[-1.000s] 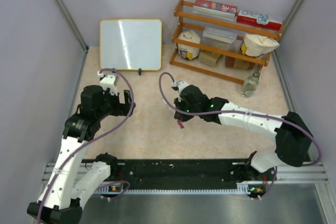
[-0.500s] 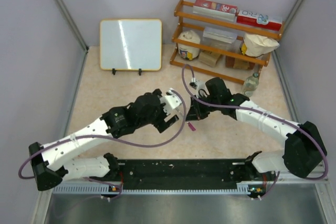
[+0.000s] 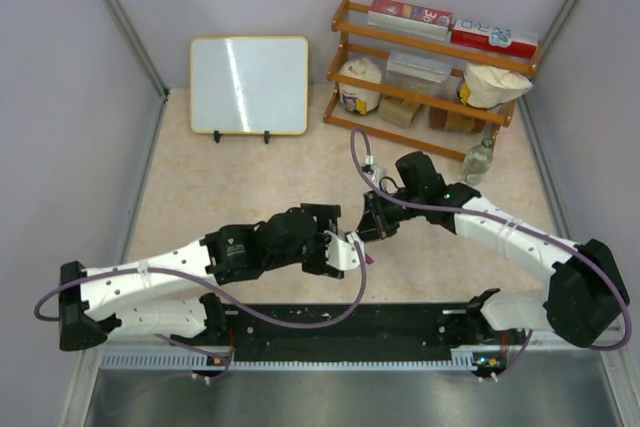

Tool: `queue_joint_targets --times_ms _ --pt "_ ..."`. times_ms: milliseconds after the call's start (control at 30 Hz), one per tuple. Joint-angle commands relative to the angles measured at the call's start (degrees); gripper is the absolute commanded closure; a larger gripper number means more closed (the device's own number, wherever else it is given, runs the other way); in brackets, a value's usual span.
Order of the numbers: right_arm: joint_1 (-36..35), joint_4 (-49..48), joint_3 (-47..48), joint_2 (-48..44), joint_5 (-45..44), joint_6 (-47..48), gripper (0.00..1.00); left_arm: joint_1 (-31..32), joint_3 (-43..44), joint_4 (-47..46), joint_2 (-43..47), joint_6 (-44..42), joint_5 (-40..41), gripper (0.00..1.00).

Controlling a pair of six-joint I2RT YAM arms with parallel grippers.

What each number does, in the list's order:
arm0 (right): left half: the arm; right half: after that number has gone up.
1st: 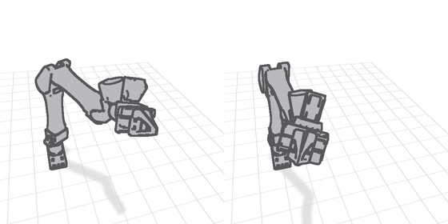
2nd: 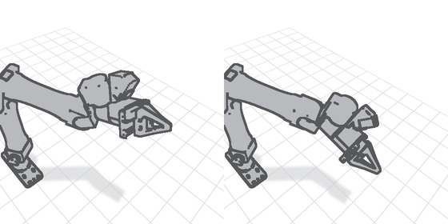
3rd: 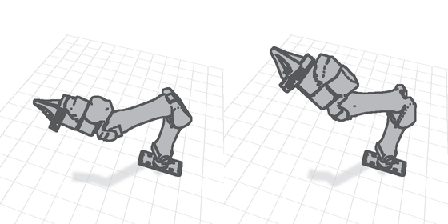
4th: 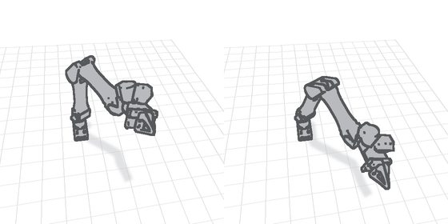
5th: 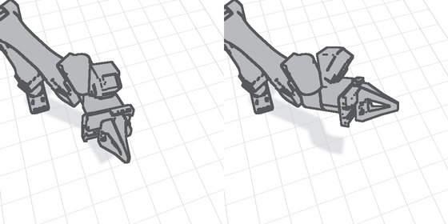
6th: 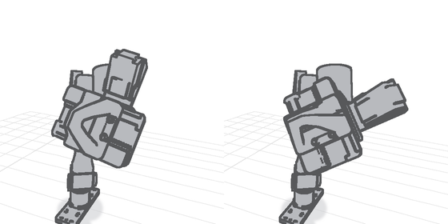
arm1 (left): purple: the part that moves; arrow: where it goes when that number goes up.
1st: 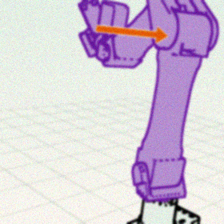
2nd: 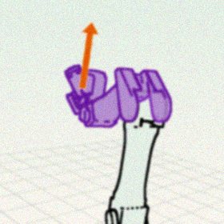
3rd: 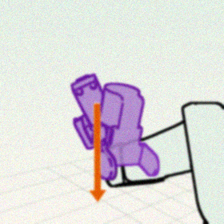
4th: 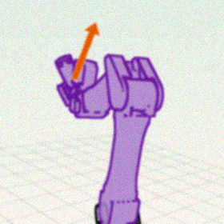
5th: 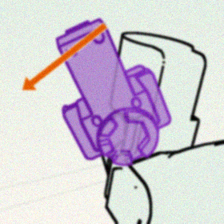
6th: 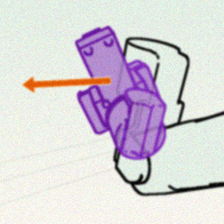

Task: Write a sentence on the whiteboard
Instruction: Pass from the right arm to the left

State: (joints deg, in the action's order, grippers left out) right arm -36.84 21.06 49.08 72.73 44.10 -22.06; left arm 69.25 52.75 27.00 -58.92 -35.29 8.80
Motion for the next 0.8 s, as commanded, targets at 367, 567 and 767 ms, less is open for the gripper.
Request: queue_joint_targets --times_ms 367,567,767 --pt "0.4 -2.4 -2.4 -4.1 6.5 -1.1 1.00 2.2 3.9 2.3 -11.3 -12.3 5.0 0.21" --pt "0.3 -2.6 -2.6 -4.9 7.6 -1.0 1.00 2.6 4.7 1.9 -15.5 -14.0 9.0 0.43" --pt "0.3 -2.7 -2.9 -4.6 8.4 -0.3 1.00 4.7 5.8 2.4 -20.0 -14.3 15.4 0.59"
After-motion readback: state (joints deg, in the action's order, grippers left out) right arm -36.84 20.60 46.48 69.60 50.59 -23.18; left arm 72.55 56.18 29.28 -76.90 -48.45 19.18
